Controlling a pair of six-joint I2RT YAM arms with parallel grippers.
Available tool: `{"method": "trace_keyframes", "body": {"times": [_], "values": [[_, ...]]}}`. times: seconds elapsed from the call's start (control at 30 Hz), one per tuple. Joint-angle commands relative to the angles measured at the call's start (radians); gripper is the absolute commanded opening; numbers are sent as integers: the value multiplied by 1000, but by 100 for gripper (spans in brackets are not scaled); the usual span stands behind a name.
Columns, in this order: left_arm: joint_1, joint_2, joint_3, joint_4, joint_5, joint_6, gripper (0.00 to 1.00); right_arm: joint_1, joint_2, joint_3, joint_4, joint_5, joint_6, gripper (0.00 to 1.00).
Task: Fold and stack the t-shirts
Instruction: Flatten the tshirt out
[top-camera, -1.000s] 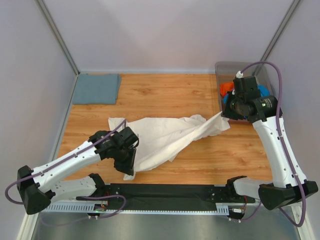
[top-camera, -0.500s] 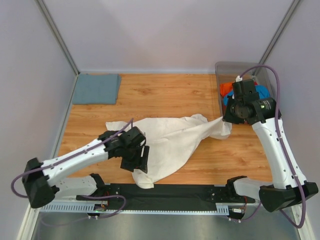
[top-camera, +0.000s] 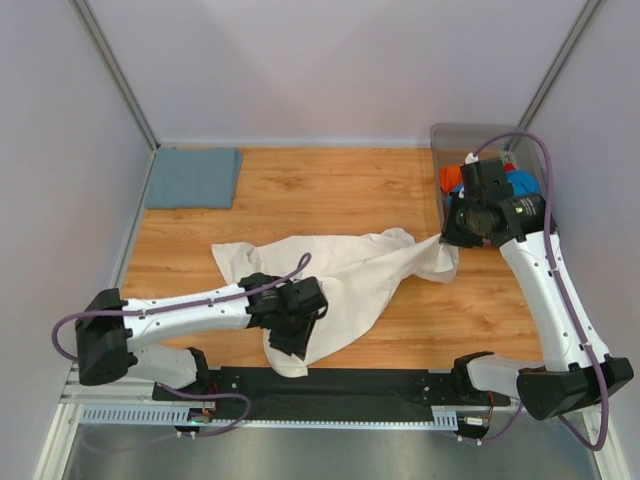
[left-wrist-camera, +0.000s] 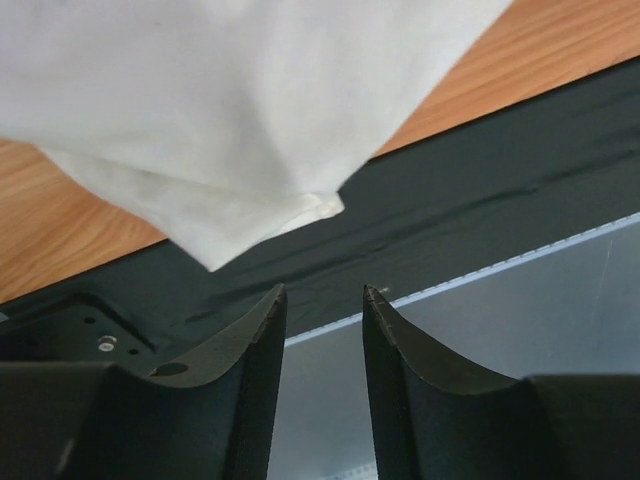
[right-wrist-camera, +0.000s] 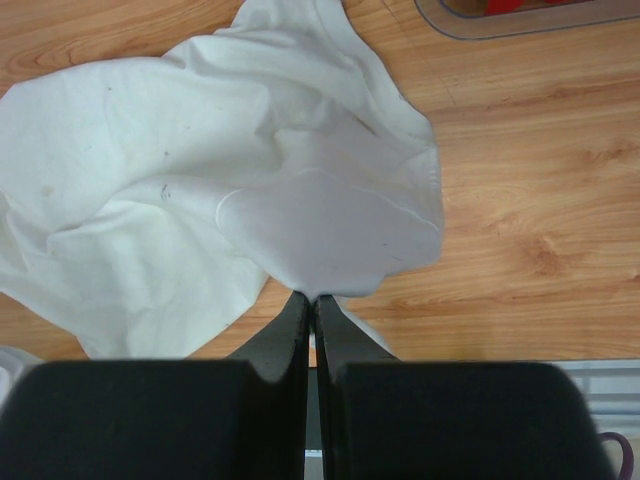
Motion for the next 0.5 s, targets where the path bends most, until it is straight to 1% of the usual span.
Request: {"method": "trace_keyframes", "body": {"times": [0.0, 0.03, 0.07, 0.13, 0.23, 0.33, 0.47], "values": [[-69, 115, 80, 2, 21, -37, 44, 3, -16, -16, 53, -10, -10, 0], [-106, 135, 89, 2, 24, -40, 45, 3, -19, -29, 55, -11, -11, 0], [-117, 173, 100, 11, 29, -42, 45, 3, -27, -33, 55, -10, -13, 0], [-141, 195, 100, 30, 38, -49, 42, 6, -36, -48, 55, -13, -13, 0], [-144, 218, 60, 91, 35, -87, 40, 5, -47, -59, 56, -14, -18, 0], [-144, 229, 13, 154, 3, -118, 47, 6, -52, -65, 56, -21, -18, 0], [-143, 273, 28, 168, -25, -114, 49, 16, -55, -71, 58, -28, -16, 0]]}}
